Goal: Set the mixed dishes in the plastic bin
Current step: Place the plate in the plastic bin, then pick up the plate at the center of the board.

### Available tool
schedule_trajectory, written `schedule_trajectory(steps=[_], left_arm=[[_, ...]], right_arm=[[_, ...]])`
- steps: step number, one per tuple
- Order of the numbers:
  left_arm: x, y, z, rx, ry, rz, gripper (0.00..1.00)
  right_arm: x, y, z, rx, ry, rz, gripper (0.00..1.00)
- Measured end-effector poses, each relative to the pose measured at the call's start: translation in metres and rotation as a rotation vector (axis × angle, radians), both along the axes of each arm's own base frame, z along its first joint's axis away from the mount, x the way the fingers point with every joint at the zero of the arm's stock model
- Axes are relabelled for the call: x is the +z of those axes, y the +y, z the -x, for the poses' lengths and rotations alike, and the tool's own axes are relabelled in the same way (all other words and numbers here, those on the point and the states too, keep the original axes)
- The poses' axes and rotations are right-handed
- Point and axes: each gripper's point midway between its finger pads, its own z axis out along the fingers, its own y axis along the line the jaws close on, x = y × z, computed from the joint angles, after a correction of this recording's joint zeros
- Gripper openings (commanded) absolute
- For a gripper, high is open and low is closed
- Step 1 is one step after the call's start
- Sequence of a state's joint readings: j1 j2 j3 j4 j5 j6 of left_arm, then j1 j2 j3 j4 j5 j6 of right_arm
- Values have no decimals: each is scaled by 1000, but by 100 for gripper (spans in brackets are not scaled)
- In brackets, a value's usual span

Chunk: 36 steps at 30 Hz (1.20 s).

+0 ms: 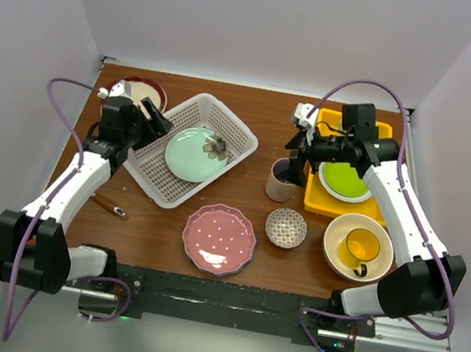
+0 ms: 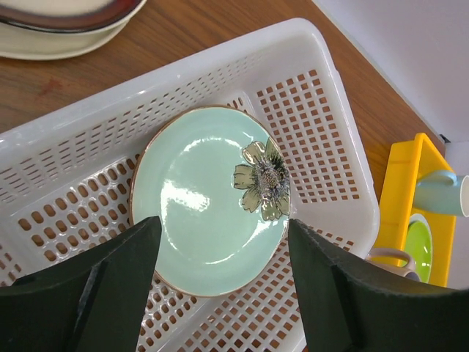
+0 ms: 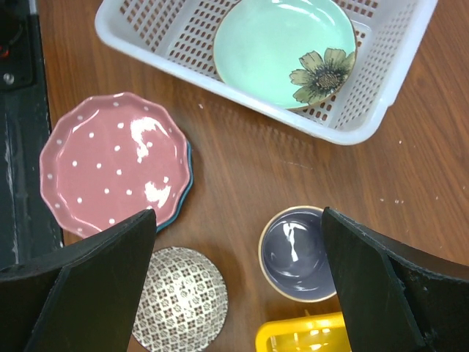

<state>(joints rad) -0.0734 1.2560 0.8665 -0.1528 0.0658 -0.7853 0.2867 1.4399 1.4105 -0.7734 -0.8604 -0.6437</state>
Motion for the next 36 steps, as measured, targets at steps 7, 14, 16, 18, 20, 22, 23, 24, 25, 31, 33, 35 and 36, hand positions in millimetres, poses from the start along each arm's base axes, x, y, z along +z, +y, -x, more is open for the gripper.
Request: schedule_trajectory(steps=[7, 14, 16, 18, 20, 22, 23, 24, 25, 31, 33, 35, 36], left_arm=[[59, 24, 14, 69, -136, -112, 93], [130, 52, 46, 151, -335, -239, 100], [140, 57, 56, 167, -364, -269, 100], [145, 61, 63, 176, -381, -290, 100], [146, 63, 72, 175, -389, -309, 100], [143, 64, 80, 168, -389, -320, 100], [141, 64, 85, 163, -388, -326, 100], [138, 64, 90, 155, -385, -331, 100], [136, 63, 93, 146, -381, -333, 100], [111, 51, 115, 60, -353, -321, 100], [96, 45, 126, 21, -338, -308, 100], [84, 40, 136, -9, -331, -296, 100], [80, 38, 141, -21, -328, -289, 100]], right_arm=[[-7, 8, 32, 206, -60, 33, 98], [-22, 15, 79, 483, -143, 88, 98], [-24, 16, 88, 545, -165, 91, 98], [-28, 17, 100, 609, -179, 88, 98], [-33, 19, 109, 655, -185, 90, 98], [-39, 23, 121, 703, -179, 94, 98], [-42, 24, 126, 727, -181, 100, 98], [-45, 26, 131, 750, -182, 110, 98], [-49, 27, 136, 769, -185, 124, 98], [-63, 30, 156, 847, -220, 210, 98], [-68, 30, 159, 859, -228, 240, 98], [-75, 30, 161, 864, -232, 273, 98], [-77, 30, 162, 865, -235, 286, 98]])
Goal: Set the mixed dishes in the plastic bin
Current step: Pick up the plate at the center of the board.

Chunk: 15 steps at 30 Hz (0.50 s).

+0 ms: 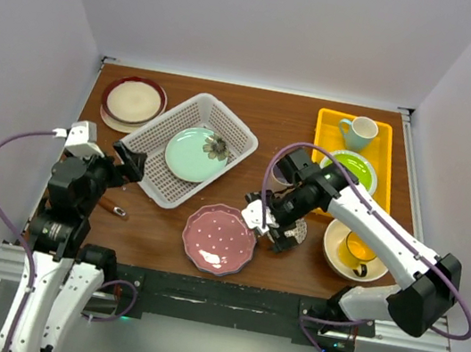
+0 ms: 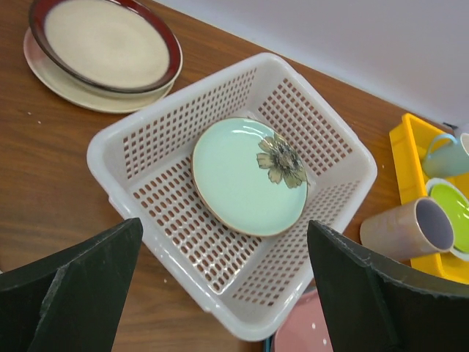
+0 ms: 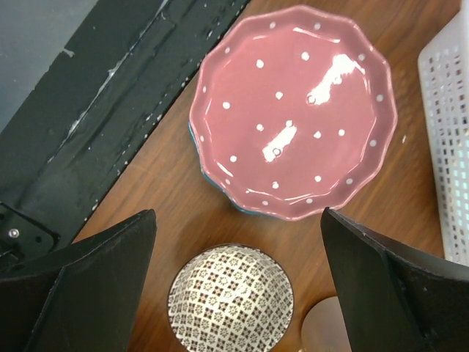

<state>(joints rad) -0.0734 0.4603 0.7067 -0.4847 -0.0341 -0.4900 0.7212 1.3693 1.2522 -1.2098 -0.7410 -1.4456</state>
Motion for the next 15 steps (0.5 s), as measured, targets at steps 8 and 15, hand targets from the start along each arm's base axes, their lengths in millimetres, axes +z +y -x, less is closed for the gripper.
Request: schedule_trajectory(steps=[8, 15], left_arm=[[0, -17, 17, -96, -31, 39, 100], [-17, -29, 26, -153, 13, 75, 100]], right_arm=[[-11, 14, -10, -74, -98, 93, 98], [-32, 17, 5, -66, -111, 161, 98]])
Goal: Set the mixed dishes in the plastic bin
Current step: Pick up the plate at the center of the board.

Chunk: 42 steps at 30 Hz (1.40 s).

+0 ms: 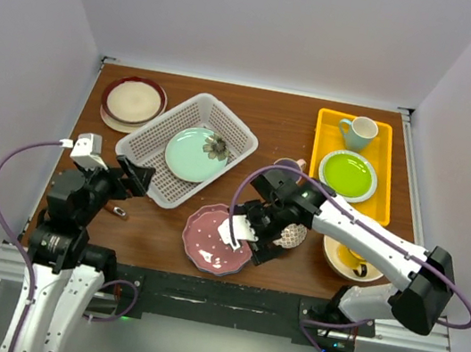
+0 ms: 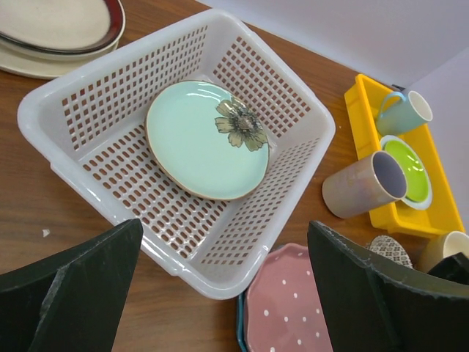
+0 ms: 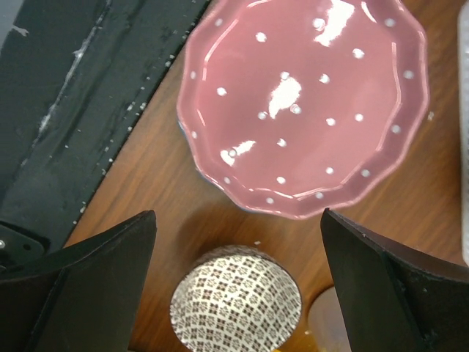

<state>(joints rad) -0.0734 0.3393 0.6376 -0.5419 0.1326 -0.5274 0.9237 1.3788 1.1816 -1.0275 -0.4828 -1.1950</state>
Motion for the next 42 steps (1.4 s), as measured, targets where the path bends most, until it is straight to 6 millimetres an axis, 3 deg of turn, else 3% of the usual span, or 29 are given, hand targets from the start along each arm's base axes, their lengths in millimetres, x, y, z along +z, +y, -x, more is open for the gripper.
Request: schedule_trajectory(steps=[4, 7, 12, 16, 24, 35, 42], left_arm=[[7, -5, 7, -23, -28, 32, 100], [8, -8, 12, -36, -30, 49, 99], [-3, -15, 16, -66, 7, 80, 96], [-17, -22, 20, -94, 52, 105, 96], [-26, -25, 24, -117, 92, 110, 95], [-27, -21, 31, -92, 109, 103, 95], [-23, -19, 32, -81, 88, 111, 95]], right_arm=[[-9, 6, 14, 17, 5, 20, 93], [-12, 14, 26, 33, 13, 14, 84], [-25, 24, 53, 75, 28, 25, 72], [-42, 26, 70, 86, 25, 73, 72], [-53, 27, 40, -63, -107, 135, 66], [-46, 29, 39, -141, -86, 104, 71], [-35, 23, 26, -204, -51, 63, 75]])
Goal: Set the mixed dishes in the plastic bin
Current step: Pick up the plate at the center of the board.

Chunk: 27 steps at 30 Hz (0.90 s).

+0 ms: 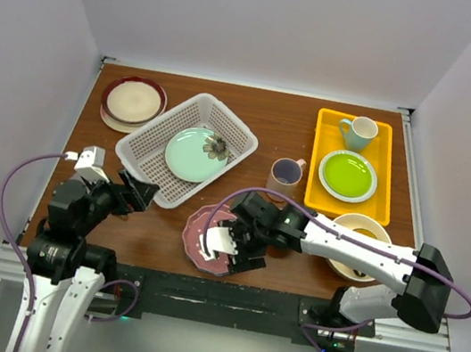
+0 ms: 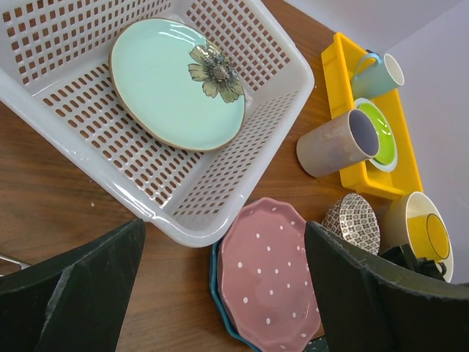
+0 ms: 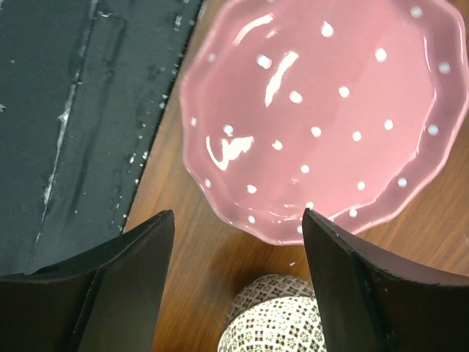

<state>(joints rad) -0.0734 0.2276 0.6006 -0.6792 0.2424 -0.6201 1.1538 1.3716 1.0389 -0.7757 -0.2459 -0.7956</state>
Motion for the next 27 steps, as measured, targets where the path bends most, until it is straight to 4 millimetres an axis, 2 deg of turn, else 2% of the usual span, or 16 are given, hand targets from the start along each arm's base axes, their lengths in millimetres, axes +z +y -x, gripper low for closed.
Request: schedule_trajectory(steps=[4, 7, 10, 13, 20, 27], left_arm=[[-6, 0, -3, -1, 33, -4, 95], [-7, 0, -4, -2, 40, -5, 95], [-6, -1, -4, -6, 38, -4, 95], [-5, -2, -3, -9, 33, -2, 95], [-1, -1, 0, -9, 10, 0, 95], [-3, -1, 7, -7, 12, 0, 95]], right_arm=[[0, -2, -5, -31, 19, -4, 74], [0, 1, 3, -37, 49, -13, 72], [-1, 8, 11, -32, 58, -26, 66], [-9, 15, 21, -23, 63, -24, 62], [-28, 20, 40, -8, 10, 25, 61], [-27, 26, 33, -55, -41, 10, 61]])
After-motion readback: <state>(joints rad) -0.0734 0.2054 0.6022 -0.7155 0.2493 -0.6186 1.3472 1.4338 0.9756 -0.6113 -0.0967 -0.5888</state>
